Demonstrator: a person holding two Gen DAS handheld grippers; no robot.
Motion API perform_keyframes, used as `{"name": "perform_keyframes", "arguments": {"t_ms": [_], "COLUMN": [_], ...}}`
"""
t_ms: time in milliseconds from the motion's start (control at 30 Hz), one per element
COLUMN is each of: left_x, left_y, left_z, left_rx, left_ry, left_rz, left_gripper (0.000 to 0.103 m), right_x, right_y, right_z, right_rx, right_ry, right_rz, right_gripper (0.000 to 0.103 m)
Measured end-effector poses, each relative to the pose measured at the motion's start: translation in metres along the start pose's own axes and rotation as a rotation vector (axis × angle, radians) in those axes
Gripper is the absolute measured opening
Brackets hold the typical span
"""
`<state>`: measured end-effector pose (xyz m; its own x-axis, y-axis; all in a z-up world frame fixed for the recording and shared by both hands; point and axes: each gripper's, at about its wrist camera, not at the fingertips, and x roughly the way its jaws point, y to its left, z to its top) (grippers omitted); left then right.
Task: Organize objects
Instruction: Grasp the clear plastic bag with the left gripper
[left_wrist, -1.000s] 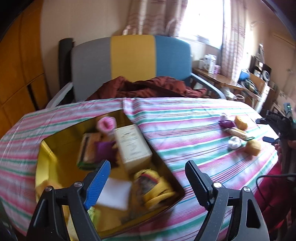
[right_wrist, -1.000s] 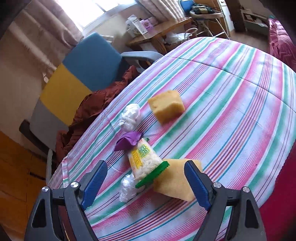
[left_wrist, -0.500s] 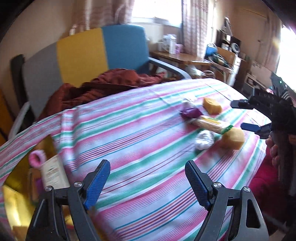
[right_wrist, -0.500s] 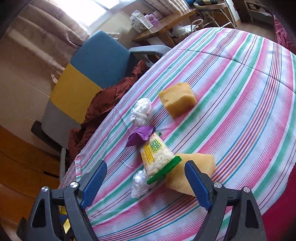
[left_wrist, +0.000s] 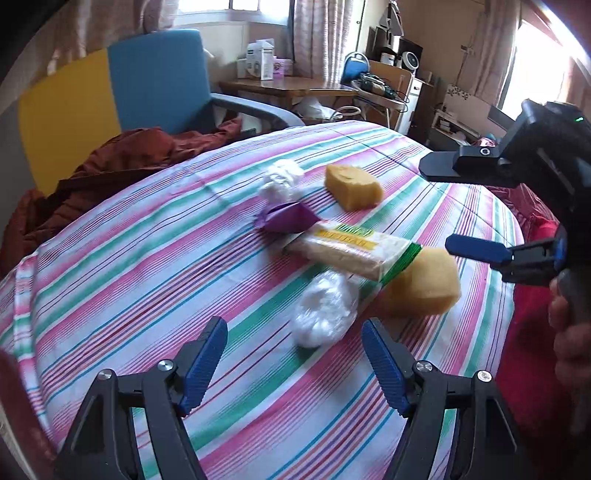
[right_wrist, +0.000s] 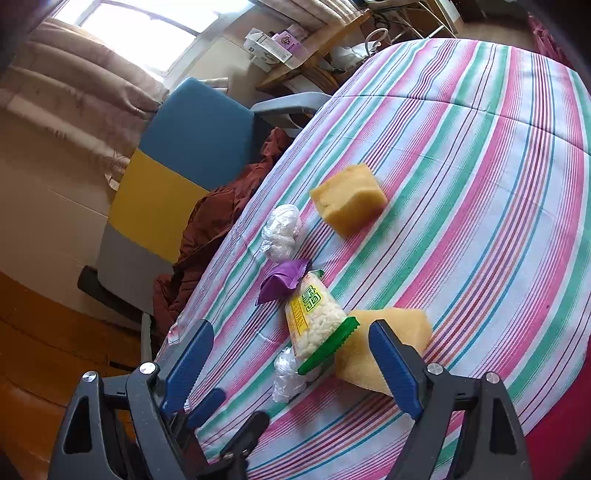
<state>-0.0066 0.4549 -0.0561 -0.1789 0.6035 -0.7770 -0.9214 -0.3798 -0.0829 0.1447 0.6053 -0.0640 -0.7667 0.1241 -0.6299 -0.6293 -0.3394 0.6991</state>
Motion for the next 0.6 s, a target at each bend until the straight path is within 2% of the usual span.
{"name": "perform_keyframes", "arguments": {"t_ms": [67, 200, 233, 300, 433, 600], "left_x": [0.014, 0.043, 0.051, 0.066, 0.056, 0.019], "left_y": [-0.007, -0.012, -0.012, -0.008, -0.005, 0.009], "left_z": [0.008, 0.018, 0.018, 0.016, 0.005, -0.038], "left_rx": [0.022, 0.036, 0.036, 0.007, -0.044, -0.109], "left_ry": [-0.004, 0.037, 0.053, 0.105, 0.071, 0.023], "left_rz": [-0.003, -0.018, -0.018, -0.025, -0.011, 0.025], "left_gripper": [0.076, 0.074, 0.059, 0.038, 0.037, 0.037], "right_x": [0.0, 0.003, 0.004, 0.004, 0.005, 0.003], "right_y": [0.0, -0.002, -0.002, -0.001, -0.003, -0.002], "right_z": [0.001, 0.001, 0.001, 0.0, 0.0, 0.0], "right_rx": [0.001, 0.016, 0.016, 0.012, 0.012, -0.005], "right_ry": [-0.005, 0.005, 0.008, 0.01, 0.012, 0.003], "right_rz": [0.002, 0.003, 0.002, -0.007, -0.028, -0.048], "right_gripper": [0.088, 0.088, 0.088, 0.088, 0.088, 0.088]}}
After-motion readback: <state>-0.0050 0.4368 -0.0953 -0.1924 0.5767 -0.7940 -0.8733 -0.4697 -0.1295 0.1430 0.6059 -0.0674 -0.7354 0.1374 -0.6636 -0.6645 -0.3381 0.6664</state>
